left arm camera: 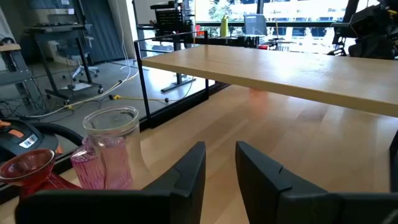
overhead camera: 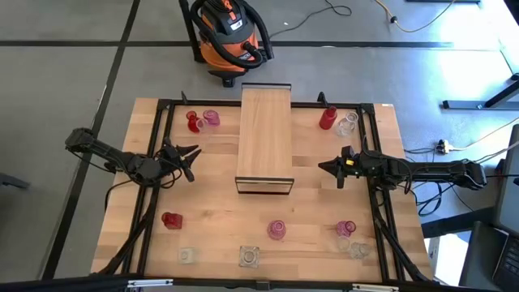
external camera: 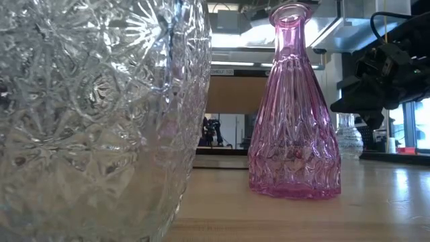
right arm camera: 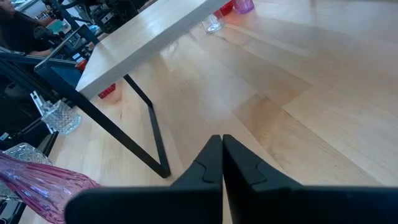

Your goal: Sort vases onto shelf

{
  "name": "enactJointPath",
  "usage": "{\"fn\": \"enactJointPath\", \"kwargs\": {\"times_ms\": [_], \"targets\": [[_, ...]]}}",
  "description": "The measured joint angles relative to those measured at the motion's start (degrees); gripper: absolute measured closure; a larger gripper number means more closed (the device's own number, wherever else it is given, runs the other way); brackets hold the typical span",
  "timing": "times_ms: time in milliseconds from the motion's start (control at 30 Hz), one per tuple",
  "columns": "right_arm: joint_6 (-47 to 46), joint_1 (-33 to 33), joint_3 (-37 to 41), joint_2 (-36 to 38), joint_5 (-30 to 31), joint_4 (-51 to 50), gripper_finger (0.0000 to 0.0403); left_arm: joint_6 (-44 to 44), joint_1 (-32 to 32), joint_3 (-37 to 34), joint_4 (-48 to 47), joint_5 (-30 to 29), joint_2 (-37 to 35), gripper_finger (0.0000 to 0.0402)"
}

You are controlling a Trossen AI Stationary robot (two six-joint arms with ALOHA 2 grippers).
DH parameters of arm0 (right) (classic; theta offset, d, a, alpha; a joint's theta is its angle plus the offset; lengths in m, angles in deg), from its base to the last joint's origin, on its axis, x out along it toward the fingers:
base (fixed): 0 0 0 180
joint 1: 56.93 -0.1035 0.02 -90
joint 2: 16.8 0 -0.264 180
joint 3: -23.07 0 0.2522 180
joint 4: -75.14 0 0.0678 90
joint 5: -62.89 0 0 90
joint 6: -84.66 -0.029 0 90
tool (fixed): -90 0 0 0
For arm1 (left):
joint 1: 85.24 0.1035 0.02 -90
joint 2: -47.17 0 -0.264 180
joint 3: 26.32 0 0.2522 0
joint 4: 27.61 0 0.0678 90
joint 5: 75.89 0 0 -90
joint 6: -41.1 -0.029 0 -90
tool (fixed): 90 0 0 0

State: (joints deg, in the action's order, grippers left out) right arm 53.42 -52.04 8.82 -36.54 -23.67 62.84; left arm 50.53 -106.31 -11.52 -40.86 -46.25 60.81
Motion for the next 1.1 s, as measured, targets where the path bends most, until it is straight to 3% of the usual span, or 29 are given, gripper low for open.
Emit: {"fn": "enactJointPath", "kwargs": {"times_ms": [133, 333, 567, 733, 1100], "targets": [[-0.7, 0.01, 0.09, 0.0, 1.54, 2.76, 0.0402, 0.0, 0.01, -0.02, 0.0, 0.01, 0.01, 0.0321], [-15.07, 0.02, 0.09, 0.02, 3.7, 7.77, 0.0402, 0.0, 0.0, -0.01, -0.01, 0.0, 0.0, 0.0321], [-21.53, 0.02, 0.09, 0.02, 5.52, 11.7, 0.0402, 0.0, 0.0, -0.02, -0.02, -0.01, 0.0, 0.0321], [-31.52, 0.02, 0.09, 0.02, 6.39, 16.08, 0.0402, 0.0, 0.01, -0.02, -0.02, 0.0, 0.01, 0.0321], [-23.78, 0.02, 0.07, 0.09, 6.82, 44.09, 0.0402, 0.0, 0.01, -0.02, -0.01, 0.0, 0.0, 0.0321]]}}
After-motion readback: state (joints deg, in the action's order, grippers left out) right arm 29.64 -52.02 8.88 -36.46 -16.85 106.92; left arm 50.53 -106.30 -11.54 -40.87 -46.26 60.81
